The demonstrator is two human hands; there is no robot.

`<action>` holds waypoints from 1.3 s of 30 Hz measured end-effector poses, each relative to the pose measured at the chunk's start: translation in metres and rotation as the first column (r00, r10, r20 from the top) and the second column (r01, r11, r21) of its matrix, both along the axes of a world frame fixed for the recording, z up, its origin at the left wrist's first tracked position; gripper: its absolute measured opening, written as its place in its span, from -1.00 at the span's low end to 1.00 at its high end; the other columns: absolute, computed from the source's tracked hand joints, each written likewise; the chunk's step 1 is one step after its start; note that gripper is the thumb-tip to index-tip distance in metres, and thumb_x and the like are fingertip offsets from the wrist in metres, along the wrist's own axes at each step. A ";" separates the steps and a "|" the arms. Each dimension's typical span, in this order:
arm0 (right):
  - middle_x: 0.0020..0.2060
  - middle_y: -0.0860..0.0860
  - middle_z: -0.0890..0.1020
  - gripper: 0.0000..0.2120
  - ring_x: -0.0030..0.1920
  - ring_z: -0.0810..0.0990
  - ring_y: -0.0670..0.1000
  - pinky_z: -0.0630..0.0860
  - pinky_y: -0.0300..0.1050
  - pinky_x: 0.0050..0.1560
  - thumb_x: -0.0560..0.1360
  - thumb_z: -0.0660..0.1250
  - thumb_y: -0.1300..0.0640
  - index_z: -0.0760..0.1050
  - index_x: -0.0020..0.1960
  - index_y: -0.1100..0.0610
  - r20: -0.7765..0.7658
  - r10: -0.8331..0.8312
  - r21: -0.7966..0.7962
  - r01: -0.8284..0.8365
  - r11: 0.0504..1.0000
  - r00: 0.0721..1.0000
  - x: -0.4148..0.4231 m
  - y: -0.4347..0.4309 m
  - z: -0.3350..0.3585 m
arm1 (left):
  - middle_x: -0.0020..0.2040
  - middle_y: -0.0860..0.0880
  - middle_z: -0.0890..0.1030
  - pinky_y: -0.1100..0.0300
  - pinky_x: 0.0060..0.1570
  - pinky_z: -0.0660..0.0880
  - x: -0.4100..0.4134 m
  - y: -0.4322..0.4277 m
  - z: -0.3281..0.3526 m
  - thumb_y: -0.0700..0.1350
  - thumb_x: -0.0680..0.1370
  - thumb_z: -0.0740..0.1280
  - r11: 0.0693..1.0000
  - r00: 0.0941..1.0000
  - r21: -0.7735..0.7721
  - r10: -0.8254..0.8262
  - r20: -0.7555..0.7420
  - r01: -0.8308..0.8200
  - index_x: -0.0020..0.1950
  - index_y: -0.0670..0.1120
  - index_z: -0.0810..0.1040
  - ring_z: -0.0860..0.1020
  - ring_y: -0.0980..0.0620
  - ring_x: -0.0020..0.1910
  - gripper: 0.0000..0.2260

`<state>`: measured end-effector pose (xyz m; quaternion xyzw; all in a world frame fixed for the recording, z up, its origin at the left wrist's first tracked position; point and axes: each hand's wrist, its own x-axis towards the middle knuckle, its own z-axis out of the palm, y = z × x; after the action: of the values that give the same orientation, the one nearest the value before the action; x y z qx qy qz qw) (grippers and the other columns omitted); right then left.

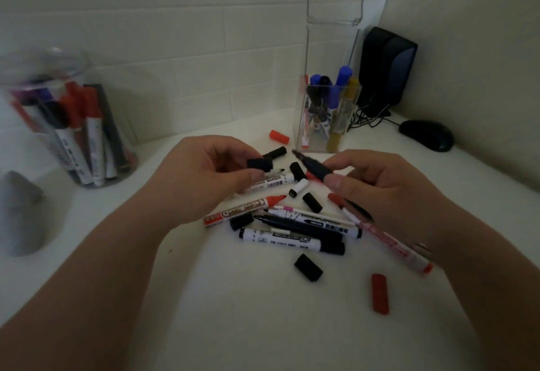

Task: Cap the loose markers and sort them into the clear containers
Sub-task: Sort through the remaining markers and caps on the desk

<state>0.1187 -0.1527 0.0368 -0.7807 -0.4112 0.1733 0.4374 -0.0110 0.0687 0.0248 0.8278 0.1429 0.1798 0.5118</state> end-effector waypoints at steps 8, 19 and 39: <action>-0.32 -0.07 0.58 -0.94 -0.32 0.55 -0.09 0.43 -0.16 -0.21 0.51 0.43 0.02 0.57 -0.11 -0.03 0.136 -0.075 -0.409 0.125 0.904 0.988 0.024 -0.019 0.016 | -0.30 0.14 0.61 0.28 -0.31 0.45 -0.004 -0.004 -0.005 0.00 0.37 0.55 0.887 0.959 0.387 -0.174 -0.225 0.252 -0.13 0.22 0.66 0.54 0.11 -0.36 -0.84; -0.32 -0.06 0.72 -0.66 -0.44 0.63 -0.08 0.60 -0.20 -0.30 0.36 0.54 -0.17 0.53 -0.08 0.02 -0.047 0.248 -0.880 -0.158 0.448 0.968 -0.001 -0.020 0.024 | 0.05 0.48 0.38 0.37 -0.13 0.43 -0.003 -0.033 -0.010 0.27 0.34 0.46 0.628 0.765 0.481 -0.315 -0.561 0.611 -0.05 0.30 0.50 0.43 0.34 0.00 -0.74; -0.23 0.15 0.71 -0.74 -0.28 0.70 0.07 0.59 -0.13 -0.39 0.47 0.44 0.23 0.40 -0.30 0.12 -0.794 -0.006 0.134 0.185 0.974 0.608 -0.015 0.009 0.006 | -0.26 0.00 0.64 -0.04 -0.35 0.57 0.003 -0.065 -0.018 0.13 0.31 0.54 0.977 0.966 0.202 -0.114 0.233 0.067 -0.10 0.01 0.60 0.61 -0.06 -0.36 -0.70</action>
<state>0.1035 -0.1436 0.0431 -0.5967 -0.1498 0.4323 0.6592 -0.0084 0.0041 0.0067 0.8507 0.0228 0.2694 0.4509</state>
